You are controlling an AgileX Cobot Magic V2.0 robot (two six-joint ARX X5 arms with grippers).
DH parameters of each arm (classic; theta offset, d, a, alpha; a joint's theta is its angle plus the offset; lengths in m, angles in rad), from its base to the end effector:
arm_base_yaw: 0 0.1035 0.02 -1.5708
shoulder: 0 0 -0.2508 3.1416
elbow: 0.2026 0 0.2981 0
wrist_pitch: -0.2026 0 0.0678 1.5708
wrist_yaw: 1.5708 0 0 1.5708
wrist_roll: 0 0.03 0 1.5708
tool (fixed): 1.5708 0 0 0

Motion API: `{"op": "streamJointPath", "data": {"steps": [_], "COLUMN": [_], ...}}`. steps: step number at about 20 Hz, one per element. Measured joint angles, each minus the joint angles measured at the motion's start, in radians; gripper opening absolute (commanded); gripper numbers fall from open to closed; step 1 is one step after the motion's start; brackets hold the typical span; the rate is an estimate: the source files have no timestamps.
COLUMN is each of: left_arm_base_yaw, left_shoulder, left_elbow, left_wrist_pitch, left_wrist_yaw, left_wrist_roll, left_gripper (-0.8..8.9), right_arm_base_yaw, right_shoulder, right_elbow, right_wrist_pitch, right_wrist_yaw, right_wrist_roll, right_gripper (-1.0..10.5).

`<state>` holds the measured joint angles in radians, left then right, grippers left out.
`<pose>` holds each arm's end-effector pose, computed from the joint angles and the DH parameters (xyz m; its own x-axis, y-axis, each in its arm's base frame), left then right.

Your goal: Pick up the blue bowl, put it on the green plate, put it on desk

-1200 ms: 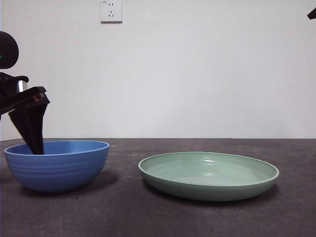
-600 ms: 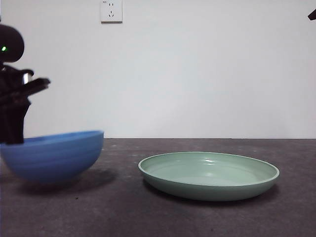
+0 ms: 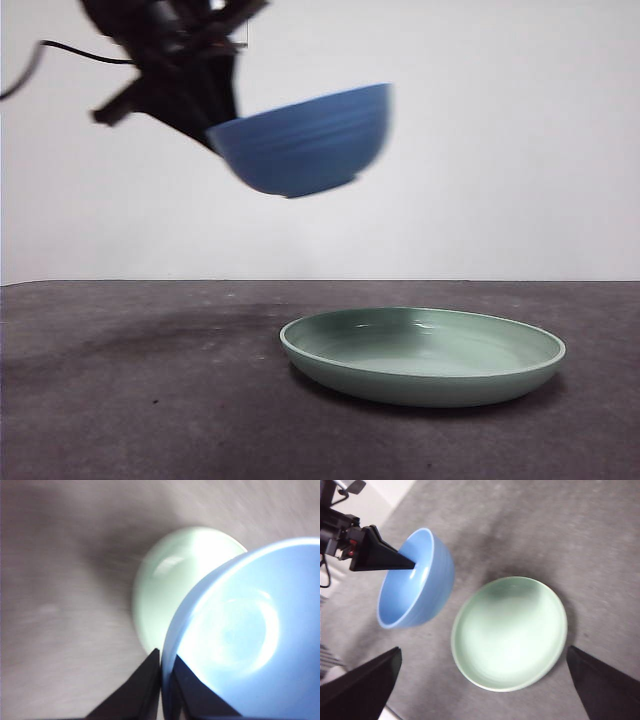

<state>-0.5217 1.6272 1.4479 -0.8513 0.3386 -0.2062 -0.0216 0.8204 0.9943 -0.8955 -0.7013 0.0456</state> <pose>0.3259 -0.1988 0.2784 0.2550 -0.5297 -0.8089 0.4529 0.8046 -0.3841 0.1947 0.0152 0.3366 0.5874 0.6327 -0.5047 -0.4372 0.7728 0.4600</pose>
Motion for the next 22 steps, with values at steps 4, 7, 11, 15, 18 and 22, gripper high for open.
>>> {"op": "streamJointPath", "data": {"steps": [4,7,11,15,18,22], "left_arm_base_yaw": [-0.105,-0.148,-0.163,-0.163,-0.163,-0.162], "left_shoulder": [0.154,0.288,0.445,0.491,0.491,0.491], "left_elbow": [0.098,0.182,0.287,0.313,0.314,0.315], "left_wrist_pitch": [-0.004,-0.024,-0.080,-0.083,-0.097,-0.094], "left_wrist_yaw": [-0.001,-0.033,-0.105,-0.105,-0.105,-0.105], "left_wrist_roll": [-0.003,-0.002,0.017,0.030,0.032,0.032], "left_gripper": [0.18,0.18,0.18,0.18,0.30,1.15], "right_arm_base_yaw": [0.000,0.000,0.000,0.000,0.000,0.000], "right_shoulder": [-0.057,-0.092,-0.130,-0.130,-0.129,-0.129], "right_elbow": [0.000,0.000,0.000,0.000,0.000,0.000], "right_wrist_pitch": [-0.055,-0.067,-0.066,-0.066,-0.066,-0.066], "right_wrist_yaw": [0.052,0.052,0.052,0.052,0.052,0.052], "right_wrist_roll": [-0.028,-0.036,-0.039,-0.039,-0.039,-0.039], "right_gripper": [5.5,5.5,5.5,5.5,5.5,5.5]}}
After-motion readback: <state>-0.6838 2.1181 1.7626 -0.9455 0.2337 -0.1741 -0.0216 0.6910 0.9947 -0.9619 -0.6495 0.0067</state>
